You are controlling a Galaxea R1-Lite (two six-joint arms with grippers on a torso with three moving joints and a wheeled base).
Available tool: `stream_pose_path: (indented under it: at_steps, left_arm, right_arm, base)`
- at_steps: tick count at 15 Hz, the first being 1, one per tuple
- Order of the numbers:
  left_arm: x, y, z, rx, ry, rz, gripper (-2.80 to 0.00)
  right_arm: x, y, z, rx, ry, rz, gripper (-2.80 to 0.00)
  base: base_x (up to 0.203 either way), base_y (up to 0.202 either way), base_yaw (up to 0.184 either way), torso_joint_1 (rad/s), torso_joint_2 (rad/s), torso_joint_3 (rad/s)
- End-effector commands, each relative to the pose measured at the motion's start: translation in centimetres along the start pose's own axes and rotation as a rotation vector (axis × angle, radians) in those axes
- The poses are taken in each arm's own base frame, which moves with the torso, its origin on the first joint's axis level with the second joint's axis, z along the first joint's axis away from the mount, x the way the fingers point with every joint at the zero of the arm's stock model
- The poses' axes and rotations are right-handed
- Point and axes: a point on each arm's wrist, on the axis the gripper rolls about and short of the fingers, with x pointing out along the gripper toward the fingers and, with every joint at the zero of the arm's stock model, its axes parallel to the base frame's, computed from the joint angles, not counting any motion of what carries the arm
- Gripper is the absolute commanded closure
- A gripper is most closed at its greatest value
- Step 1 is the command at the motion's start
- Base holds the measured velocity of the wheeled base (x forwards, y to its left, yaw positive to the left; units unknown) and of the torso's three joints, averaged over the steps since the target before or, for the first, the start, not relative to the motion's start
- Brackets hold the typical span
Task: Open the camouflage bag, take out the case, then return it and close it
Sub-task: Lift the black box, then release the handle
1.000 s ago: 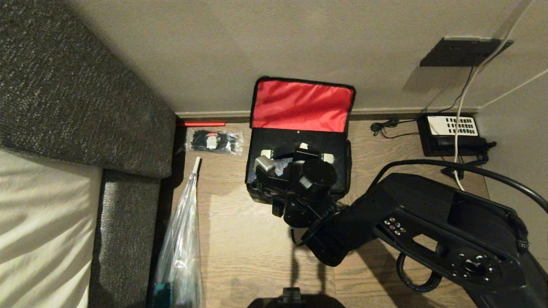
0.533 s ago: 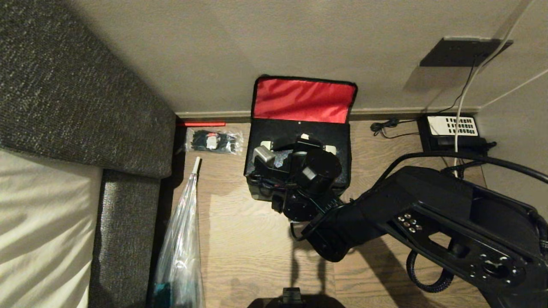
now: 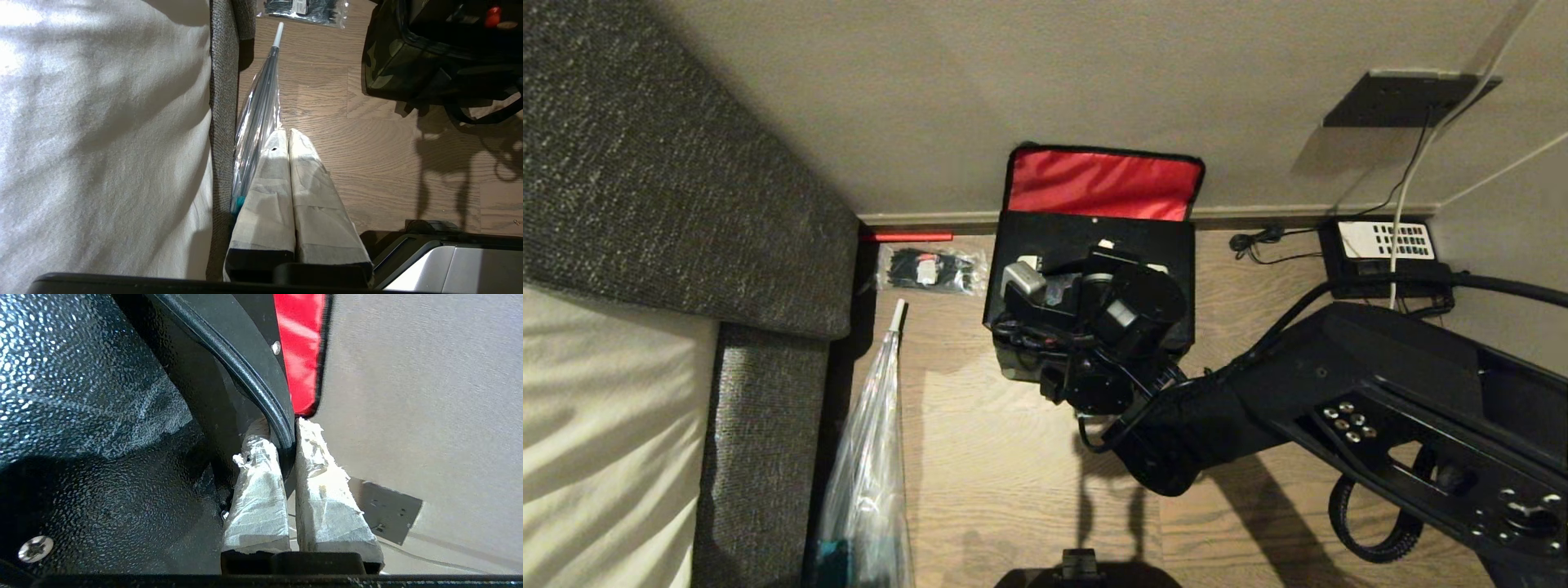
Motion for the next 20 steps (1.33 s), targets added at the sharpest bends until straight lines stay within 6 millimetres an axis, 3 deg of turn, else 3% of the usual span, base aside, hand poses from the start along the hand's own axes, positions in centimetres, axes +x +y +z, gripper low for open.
stream_pose_path:
  at_steps: [1, 9, 20]
  left_arm:
    - [0.0, 0.0, -0.1, -0.001, 0.0, 0.0, 0.0]
    - [0.0, 0.0, -0.1, -0.001, 0.001, 0.0, 0.0]
    - [0.0, 0.0, -0.1, -0.001, 0.001, 0.001, 0.0]
  right_arm:
    - [-0.2, -1.8, 0.1, 0.017, 0.0, -0.019, 0.0]
    - [-0.9, -4.5, 0.4, 0.032, -0.005, -0.026, 0.0]
    - [-1.6, -5.0, -0.9, 0.012, 0.017, -0.005, 0.0]
  base:
    - [0.0, 0.0, 0.0, 0.0, 0.0, 0.0]
    - [0.0, 0.0, 0.0, 0.0, 0.0, 0.0]
    - [0.0, 0.0, 0.0, 0.0, 0.0, 0.0]
